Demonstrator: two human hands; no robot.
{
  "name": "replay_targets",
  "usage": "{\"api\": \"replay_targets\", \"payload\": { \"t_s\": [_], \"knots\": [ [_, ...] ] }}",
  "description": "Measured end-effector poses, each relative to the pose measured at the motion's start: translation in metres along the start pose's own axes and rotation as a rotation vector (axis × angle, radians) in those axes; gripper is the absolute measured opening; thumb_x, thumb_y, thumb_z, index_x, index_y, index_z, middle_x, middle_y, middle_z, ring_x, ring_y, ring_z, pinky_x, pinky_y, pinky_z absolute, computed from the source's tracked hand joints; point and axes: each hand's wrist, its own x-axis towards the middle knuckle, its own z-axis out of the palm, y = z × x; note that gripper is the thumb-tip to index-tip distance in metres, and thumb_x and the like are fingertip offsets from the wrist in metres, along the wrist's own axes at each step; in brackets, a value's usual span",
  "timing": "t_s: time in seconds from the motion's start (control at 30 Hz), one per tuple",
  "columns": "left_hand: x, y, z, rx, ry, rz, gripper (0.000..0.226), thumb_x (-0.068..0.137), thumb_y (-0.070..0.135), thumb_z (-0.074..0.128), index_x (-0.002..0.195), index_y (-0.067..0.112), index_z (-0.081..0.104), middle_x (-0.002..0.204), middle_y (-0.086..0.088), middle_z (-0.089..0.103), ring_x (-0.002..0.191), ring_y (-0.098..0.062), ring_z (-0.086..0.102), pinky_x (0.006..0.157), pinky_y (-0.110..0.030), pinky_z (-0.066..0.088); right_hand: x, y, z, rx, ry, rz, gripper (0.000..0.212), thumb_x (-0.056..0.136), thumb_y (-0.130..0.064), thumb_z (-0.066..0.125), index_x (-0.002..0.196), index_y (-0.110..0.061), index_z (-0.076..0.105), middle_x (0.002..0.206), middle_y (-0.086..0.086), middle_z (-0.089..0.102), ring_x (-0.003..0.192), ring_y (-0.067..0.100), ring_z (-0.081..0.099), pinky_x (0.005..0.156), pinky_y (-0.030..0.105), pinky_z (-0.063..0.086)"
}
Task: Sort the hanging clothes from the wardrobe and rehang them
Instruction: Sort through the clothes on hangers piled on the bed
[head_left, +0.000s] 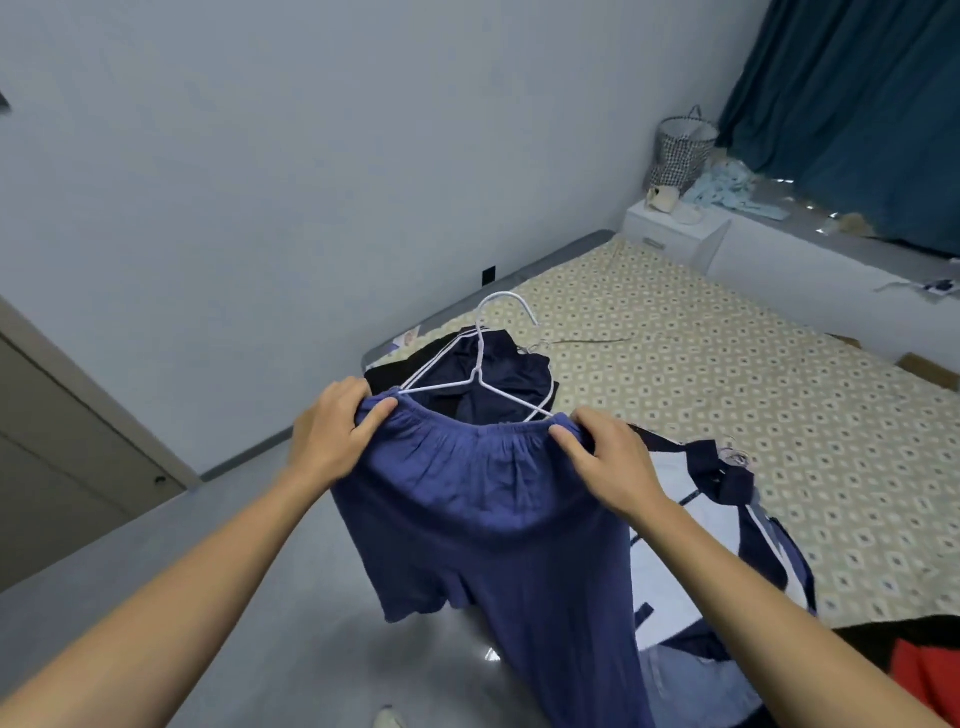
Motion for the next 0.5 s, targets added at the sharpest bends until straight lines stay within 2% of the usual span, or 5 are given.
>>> {"api": "replay_targets", "payload": {
  "t_s": [0.3,0.5],
  "knots": [
    [0.090,-0.140,-0.023,0.021,-0.049,-0.013,0.054,0.096,0.071,0.035,0.077,0.021,0.042,0.077,0.006,0.049,0.075,-0.020,0.047,0.062,-0.039,0.039,0.097,-0.077,0.104,0.063,-0.009,0.024,0.032,0.104,-0.047,0.054,0.082,-0.024,0.048,0.075,-0.008,0.057,0.071,0.011,0.054,0.066,0.037,0.045],
    [0.155,-0.188,-0.002,0.015,-0.109,-0.003,0.051,0.098,0.067,0.041,0.077,0.021,0.043,0.079,0.007,0.051,0.076,-0.018,0.049,0.063,-0.039,0.042,0.158,-0.076,0.143,0.039,-0.011,0.042,0.033,0.105,-0.049,0.051,0.083,-0.026,0.047,0.074,-0.007,0.055,0.069,0.011,0.054,0.064,0.037,0.045]
  ]
}}
